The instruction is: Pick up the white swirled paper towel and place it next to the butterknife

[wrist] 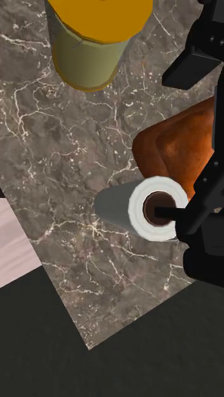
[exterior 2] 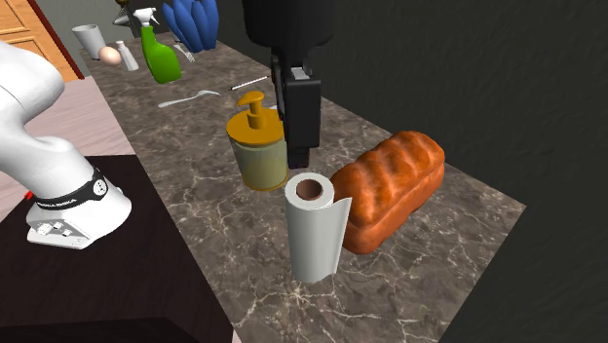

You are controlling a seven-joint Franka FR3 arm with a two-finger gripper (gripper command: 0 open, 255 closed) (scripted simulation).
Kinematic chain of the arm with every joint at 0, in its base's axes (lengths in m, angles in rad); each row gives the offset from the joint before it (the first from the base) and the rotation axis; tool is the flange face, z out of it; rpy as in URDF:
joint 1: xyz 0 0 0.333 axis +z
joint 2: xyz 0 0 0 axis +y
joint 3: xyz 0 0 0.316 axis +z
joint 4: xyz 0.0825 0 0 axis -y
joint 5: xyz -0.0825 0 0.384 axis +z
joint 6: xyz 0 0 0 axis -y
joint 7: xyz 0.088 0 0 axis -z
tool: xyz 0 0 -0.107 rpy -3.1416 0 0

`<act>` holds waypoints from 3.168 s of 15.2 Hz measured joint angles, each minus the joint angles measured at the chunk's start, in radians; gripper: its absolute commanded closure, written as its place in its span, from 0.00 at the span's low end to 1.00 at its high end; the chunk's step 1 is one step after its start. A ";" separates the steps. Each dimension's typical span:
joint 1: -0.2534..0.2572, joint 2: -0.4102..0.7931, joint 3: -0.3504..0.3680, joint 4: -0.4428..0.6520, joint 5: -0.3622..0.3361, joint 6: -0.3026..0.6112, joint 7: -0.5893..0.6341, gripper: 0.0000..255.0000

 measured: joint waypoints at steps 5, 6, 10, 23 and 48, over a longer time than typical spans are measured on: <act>-0.028 0.159 -0.028 0.130 0.029 0.020 -0.067 0.00; -0.029 0.167 -0.028 0.126 0.031 0.031 -0.069 0.00; -0.032 0.188 -0.029 0.100 0.036 0.077 -0.075 0.00; -0.032 0.191 -0.029 0.069 0.037 0.112 -0.075 1.00; -0.027 0.155 -0.027 0.257 0.027 -0.111 -0.065 1.00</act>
